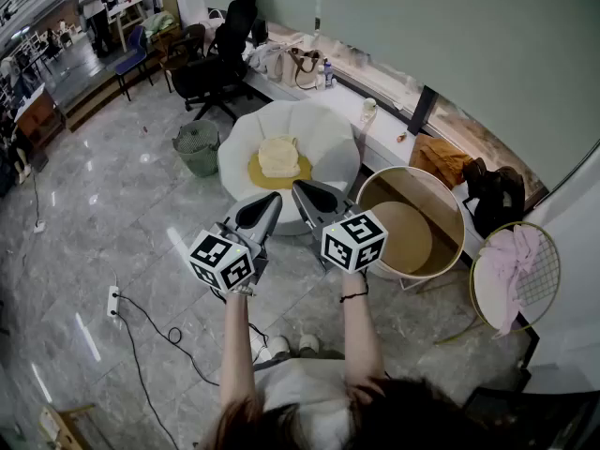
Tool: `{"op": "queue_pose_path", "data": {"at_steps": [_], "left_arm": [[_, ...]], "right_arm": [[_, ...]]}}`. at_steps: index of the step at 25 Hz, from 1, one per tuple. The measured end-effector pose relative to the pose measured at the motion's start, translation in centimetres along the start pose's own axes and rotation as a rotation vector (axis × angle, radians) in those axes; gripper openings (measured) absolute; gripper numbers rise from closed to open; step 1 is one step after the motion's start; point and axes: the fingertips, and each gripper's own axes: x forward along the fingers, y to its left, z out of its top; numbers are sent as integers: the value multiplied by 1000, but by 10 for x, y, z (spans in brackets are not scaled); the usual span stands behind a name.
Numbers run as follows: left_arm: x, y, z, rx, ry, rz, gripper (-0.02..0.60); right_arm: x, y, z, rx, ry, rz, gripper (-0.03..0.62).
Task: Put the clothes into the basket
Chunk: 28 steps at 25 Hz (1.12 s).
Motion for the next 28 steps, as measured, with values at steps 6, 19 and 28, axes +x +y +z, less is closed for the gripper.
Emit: {"op": "queue_pose_path", "data": {"at_steps": [6, 19, 28], "left_arm": [[1, 0, -2, -1, -2, 1, 11], [0, -5, -7, -10, 6, 22, 11], [-20, 9, -12, -21, 10, 96, 11]], "right_arm": [[-1, -3, -4, 4, 5, 5, 9], [-6, -10, -12, 73, 9, 26, 9], [2, -11, -18, 106, 13, 32, 9]]}}
